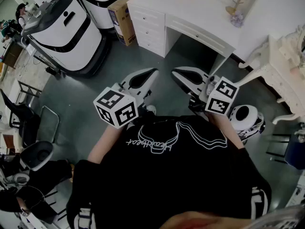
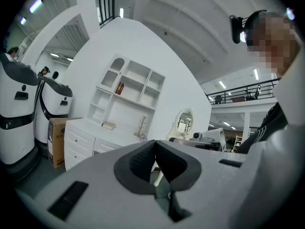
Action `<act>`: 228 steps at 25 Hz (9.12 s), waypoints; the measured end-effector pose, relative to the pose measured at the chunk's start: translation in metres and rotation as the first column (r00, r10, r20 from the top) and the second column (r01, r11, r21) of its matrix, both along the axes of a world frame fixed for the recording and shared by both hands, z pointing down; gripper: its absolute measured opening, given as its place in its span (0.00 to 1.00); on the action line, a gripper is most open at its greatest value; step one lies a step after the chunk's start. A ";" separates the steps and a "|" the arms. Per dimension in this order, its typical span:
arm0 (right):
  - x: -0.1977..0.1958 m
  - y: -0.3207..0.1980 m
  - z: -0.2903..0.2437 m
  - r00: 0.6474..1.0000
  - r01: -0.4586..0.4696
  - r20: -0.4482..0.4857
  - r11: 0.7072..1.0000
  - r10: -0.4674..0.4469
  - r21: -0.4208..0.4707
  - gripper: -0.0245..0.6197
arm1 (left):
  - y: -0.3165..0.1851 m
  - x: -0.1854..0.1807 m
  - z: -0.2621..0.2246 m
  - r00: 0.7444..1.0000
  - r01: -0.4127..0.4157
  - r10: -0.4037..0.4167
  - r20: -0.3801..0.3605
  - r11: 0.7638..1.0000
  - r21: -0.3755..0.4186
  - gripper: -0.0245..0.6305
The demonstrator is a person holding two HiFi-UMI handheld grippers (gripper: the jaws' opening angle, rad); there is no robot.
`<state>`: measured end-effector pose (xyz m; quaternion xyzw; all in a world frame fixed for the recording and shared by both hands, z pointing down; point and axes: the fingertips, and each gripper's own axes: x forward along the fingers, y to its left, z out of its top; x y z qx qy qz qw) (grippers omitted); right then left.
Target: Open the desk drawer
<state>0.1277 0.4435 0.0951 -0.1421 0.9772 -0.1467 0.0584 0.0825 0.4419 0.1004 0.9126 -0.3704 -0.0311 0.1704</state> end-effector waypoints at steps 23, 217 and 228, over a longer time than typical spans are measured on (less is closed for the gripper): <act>-0.023 -0.095 0.060 0.998 -0.029 -0.054 0.995 0.024 -0.097 0.05 | -0.099 -0.028 0.054 0.999 0.039 -0.038 0.005 0.992 -0.117 0.04; -0.175 -0.418 0.361 0.971 0.010 -0.188 0.809 -0.148 -0.588 0.05 | -0.591 -0.220 0.444 0.871 0.209 -0.080 0.485 0.953 -0.218 0.18; -0.179 -0.413 0.360 0.969 0.011 -0.191 0.803 -0.154 -0.595 0.05 | -0.585 -0.226 0.444 0.866 0.231 -0.091 0.491 0.944 -0.234 0.18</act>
